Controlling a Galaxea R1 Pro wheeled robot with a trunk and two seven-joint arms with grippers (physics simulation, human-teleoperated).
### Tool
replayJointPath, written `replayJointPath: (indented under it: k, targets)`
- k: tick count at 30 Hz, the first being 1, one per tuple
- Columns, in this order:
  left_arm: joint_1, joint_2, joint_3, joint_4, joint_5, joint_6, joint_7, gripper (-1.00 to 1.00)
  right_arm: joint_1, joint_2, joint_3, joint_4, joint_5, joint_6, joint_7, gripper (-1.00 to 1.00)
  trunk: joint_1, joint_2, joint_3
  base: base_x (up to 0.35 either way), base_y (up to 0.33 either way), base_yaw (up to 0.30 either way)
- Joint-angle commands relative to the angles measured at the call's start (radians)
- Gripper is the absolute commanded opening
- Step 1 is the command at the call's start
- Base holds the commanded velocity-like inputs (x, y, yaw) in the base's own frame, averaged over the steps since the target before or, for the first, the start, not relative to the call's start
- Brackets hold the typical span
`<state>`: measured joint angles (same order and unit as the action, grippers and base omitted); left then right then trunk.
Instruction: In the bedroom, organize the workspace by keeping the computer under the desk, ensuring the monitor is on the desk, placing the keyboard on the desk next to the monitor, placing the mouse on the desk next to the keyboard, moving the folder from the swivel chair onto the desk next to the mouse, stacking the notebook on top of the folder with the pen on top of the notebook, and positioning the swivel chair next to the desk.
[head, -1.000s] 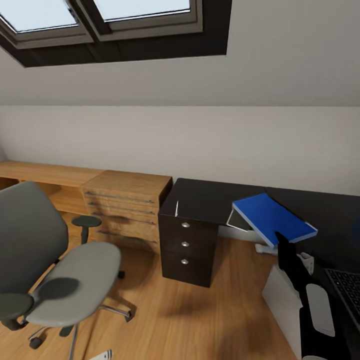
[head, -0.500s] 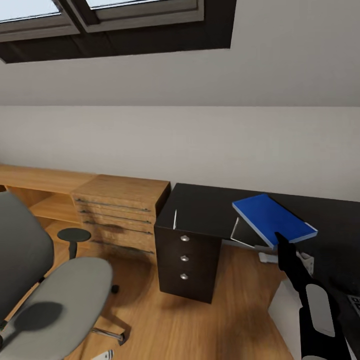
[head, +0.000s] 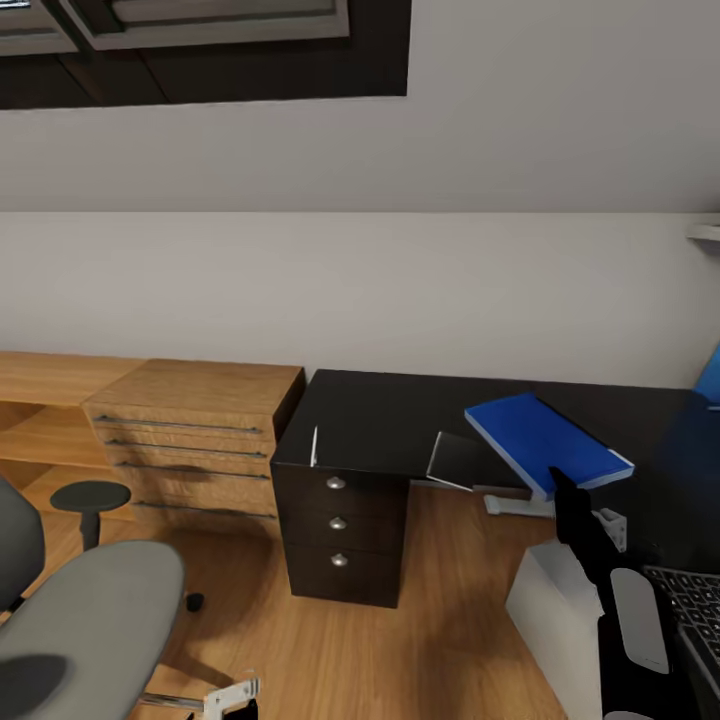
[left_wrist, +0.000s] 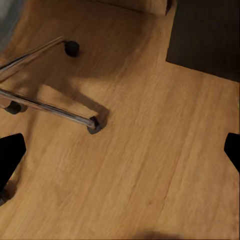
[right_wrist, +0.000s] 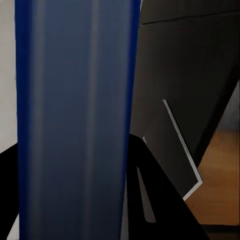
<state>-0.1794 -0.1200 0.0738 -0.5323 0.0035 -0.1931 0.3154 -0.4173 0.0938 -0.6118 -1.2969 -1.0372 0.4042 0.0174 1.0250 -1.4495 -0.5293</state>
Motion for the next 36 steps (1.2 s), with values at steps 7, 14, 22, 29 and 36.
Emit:
replayJointPath:
  k: [7, 14, 22, 29, 36]
  targets:
    - [0.001, -0.054, -0.094, -0.574, 0.011, 0.571, -0.003, 1.00, -0.001, 0.000, 0.002, 0.002, -0.002, 0.004, -0.004, -1.00, 0.000, -0.001, -0.001, 0.000, 0.000, -0.257]
    - [0.001, -0.054, -0.159, -0.782, 0.279, 0.828, 0.003, 1.00, -0.001, -0.004, 0.022, 0.036, 0.001, -0.078, -0.050, -1.00, 0.000, -0.001, -0.001, 0.000, 0.000, -0.259]
    - [0.001, -0.053, -0.155, -0.782, 0.298, 0.834, 0.004, 1.00, -0.001, -0.005, 0.027, 0.039, 0.001, -0.091, -0.081, -1.00, 0.000, -0.001, -0.001, 0.071, 0.000, -0.261]
    - [0.001, -0.052, -0.156, -0.782, 0.297, 0.834, 0.005, 1.00, -0.001, -0.004, 0.031, 0.033, -0.004, -0.086, -0.087, -1.00, 0.000, -0.001, -0.001, 0.307, 0.000, -0.094]
    - [0.001, -0.035, -0.153, -0.781, 0.296, 0.836, 0.002, 1.00, -0.001, -0.005, 0.033, 0.025, -0.062, -0.084, -0.082, -1.00, 0.000, -0.001, -0.001, 0.331, 0.000, -0.004]
